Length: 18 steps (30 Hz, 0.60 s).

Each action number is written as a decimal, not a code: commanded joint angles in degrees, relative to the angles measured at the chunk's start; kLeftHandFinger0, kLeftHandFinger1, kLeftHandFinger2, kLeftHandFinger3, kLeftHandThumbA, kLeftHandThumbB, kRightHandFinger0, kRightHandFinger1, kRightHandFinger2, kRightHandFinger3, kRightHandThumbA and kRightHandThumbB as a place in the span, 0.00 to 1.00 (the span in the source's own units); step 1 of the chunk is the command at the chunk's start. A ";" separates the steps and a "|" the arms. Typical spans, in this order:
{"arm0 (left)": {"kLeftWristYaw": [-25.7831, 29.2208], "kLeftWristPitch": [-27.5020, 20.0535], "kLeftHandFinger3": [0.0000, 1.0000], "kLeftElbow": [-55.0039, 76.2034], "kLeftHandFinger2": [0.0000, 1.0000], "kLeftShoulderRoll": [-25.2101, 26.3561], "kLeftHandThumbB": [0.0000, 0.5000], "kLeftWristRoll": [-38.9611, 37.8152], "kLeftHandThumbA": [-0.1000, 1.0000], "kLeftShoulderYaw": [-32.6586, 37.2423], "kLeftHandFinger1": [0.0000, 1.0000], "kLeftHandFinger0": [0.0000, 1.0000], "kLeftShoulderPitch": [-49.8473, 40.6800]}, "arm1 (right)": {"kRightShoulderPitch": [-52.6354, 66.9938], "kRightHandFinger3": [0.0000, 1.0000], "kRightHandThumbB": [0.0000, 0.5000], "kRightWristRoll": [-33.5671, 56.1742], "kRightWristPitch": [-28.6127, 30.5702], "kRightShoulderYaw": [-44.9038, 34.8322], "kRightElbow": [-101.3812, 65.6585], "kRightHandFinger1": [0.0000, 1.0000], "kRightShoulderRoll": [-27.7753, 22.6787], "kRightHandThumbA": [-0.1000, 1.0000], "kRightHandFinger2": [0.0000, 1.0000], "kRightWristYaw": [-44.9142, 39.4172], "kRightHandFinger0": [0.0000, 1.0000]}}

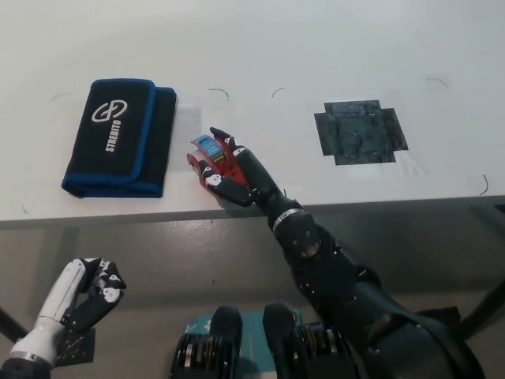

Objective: Use the right hand to move the tape on the right hand side to the notebook on the left hand side

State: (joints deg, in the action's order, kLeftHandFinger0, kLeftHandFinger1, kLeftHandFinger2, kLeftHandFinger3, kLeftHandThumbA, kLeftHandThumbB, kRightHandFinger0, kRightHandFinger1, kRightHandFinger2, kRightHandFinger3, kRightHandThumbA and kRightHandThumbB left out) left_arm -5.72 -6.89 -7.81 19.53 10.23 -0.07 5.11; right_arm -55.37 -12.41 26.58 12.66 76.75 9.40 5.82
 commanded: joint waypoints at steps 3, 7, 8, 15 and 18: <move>-0.46 -0.11 0.38 1.51 0.26 0.73 0.74 -0.90 0.00 -0.53 0.09 0.01 0.24 | -2.08 1.00 1.00 -3.15 -2.13 3.00 0.31 1.00 1.02 0.85 1.00 1.37 1.00; -0.47 0.09 0.38 1.50 0.29 0.67 0.73 -0.65 0.00 -0.53 0.13 0.05 0.29 | -1.91 1.00 1.00 -4.56 -2.24 4.64 -1.98 1.00 -1.06 0.90 1.00 2.40 1.00; -0.49 0.09 0.38 1.50 0.29 0.67 0.73 -0.64 0.00 -0.54 0.13 0.05 0.29 | -1.87 1.00 1.00 -4.52 -2.30 4.79 -2.09 1.00 -1.08 0.90 1.00 2.45 1.00; -0.97 0.53 0.37 1.29 0.26 1.17 0.74 -0.76 0.00 -0.57 0.10 0.03 1.12 | 3.93 1.00 1.00 -8.02 -7.76 6.11 -20.66 1.00 -7.78 1.00 1.00 1.10 1.00; -1.13 0.66 0.36 1.45 0.26 1.53 0.73 -0.72 0.00 -0.68 0.11 0.03 0.88 | 9.21 1.00 1.00 -8.73 -12.91 5.47 -34.06 1.00 -11.56 1.00 1.00 -1.58 1.00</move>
State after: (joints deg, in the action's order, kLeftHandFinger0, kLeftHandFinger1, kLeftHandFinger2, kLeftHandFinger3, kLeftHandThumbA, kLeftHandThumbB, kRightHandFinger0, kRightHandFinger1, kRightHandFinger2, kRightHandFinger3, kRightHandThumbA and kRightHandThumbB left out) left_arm -6.20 -6.43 -7.89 19.53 10.14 -0.12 5.14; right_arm -50.67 -17.85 22.34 18.06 61.09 3.20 7.75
